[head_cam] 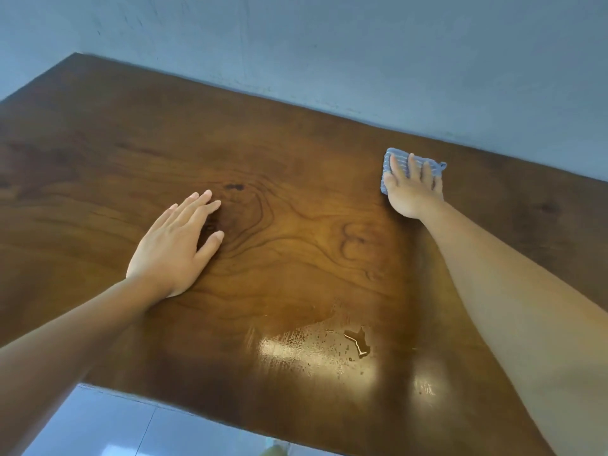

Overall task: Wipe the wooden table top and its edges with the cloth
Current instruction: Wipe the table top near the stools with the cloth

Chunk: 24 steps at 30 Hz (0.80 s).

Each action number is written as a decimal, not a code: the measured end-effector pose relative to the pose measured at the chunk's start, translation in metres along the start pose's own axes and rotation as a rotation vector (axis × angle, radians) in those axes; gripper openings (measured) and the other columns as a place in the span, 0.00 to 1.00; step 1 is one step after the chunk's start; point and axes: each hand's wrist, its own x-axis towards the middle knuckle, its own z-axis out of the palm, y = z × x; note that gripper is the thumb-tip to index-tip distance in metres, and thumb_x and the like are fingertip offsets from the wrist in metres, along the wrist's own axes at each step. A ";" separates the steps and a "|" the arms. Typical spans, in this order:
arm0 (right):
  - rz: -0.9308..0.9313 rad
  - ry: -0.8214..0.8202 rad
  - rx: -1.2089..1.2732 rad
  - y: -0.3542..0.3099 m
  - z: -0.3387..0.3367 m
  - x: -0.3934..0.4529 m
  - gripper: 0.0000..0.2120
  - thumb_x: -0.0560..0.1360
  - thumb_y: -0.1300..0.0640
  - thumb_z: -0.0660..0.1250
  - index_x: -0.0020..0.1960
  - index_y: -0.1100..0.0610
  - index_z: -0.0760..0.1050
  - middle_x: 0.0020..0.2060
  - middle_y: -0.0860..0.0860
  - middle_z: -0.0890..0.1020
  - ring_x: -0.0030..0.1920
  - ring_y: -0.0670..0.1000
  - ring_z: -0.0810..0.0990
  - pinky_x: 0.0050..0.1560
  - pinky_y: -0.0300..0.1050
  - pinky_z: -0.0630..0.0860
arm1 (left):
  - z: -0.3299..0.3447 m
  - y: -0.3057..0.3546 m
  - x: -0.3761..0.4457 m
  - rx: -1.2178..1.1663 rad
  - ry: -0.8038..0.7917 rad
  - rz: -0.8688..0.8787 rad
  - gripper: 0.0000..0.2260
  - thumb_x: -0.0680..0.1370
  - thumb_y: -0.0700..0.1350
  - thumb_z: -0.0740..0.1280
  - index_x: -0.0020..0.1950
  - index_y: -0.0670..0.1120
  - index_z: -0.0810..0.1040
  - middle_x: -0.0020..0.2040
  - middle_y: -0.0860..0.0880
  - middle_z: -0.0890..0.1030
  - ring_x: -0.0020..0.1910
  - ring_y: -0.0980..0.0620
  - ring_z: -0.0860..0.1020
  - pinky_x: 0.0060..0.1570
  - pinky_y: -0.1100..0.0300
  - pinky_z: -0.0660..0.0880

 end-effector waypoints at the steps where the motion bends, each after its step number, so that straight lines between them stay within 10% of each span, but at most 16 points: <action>1: 0.008 0.003 0.012 -0.006 0.004 -0.013 0.27 0.85 0.40 0.36 0.82 0.40 0.37 0.82 0.50 0.36 0.81 0.58 0.34 0.78 0.62 0.35 | -0.001 0.000 0.000 0.000 0.000 0.004 0.26 0.84 0.59 0.54 0.81 0.53 0.60 0.83 0.55 0.56 0.82 0.59 0.49 0.81 0.53 0.51; 17: -0.502 -0.039 -0.151 0.004 0.060 -0.213 0.27 0.81 0.37 0.32 0.78 0.35 0.29 0.77 0.39 0.27 0.76 0.45 0.23 0.77 0.50 0.28 | 0.001 -0.003 0.000 -0.035 0.006 -0.001 0.26 0.84 0.59 0.55 0.81 0.52 0.61 0.83 0.55 0.57 0.82 0.57 0.50 0.81 0.54 0.49; 24: -0.184 0.022 -0.048 0.010 0.043 -0.134 0.26 0.84 0.38 0.38 0.81 0.36 0.37 0.82 0.44 0.37 0.81 0.51 0.34 0.79 0.55 0.36 | -0.007 -0.004 0.007 -0.168 -0.080 -0.047 0.26 0.83 0.54 0.62 0.81 0.52 0.63 0.83 0.54 0.57 0.82 0.57 0.50 0.80 0.56 0.46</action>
